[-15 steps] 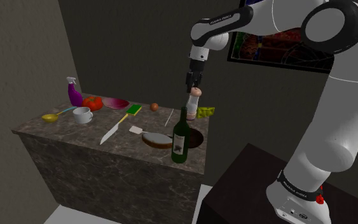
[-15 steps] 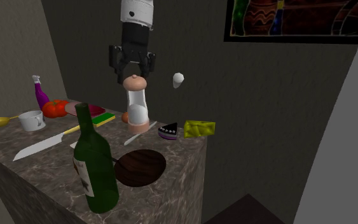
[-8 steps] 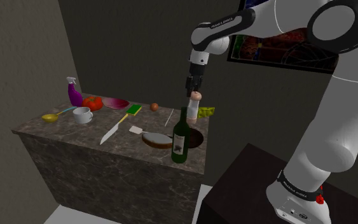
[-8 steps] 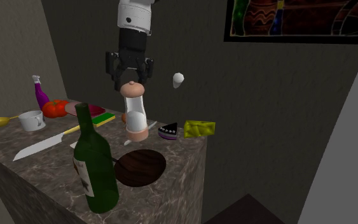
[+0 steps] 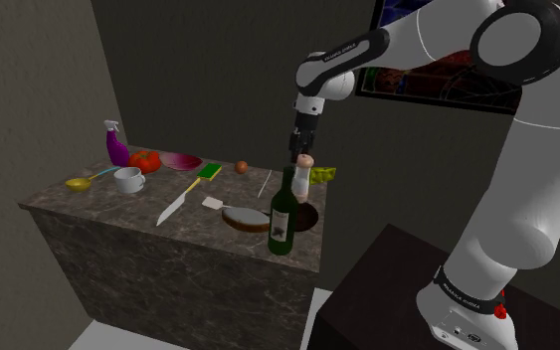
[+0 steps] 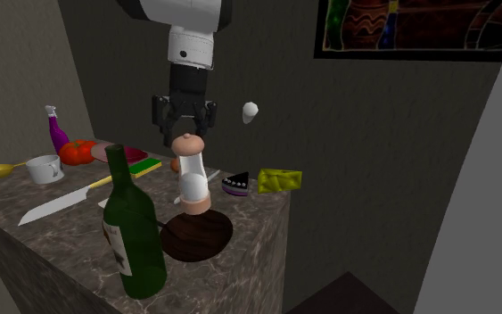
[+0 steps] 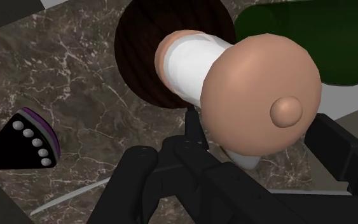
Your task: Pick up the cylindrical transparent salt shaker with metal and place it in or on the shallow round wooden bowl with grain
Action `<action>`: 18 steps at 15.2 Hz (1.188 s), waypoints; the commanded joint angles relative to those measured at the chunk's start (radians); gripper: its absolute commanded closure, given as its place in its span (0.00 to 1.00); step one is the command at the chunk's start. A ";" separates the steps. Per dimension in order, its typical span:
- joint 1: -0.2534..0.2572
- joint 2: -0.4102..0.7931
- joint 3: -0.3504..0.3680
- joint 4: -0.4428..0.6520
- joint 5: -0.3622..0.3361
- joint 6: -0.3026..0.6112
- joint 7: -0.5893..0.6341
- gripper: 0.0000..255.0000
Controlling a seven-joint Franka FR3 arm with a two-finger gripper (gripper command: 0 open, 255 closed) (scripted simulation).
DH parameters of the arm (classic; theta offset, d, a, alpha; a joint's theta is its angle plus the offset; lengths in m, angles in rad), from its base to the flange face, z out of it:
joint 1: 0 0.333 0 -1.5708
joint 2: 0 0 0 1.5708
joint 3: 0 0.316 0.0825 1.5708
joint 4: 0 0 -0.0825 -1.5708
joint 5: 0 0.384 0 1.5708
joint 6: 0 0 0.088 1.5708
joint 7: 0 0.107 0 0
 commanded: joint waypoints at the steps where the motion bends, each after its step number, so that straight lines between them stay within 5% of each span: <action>1: 0.000 0.011 0.001 -0.010 0.005 0.022 -0.006 1.00; 18: -0.002 0.093 0.009 -0.068 0.040 0.156 -0.049 1.00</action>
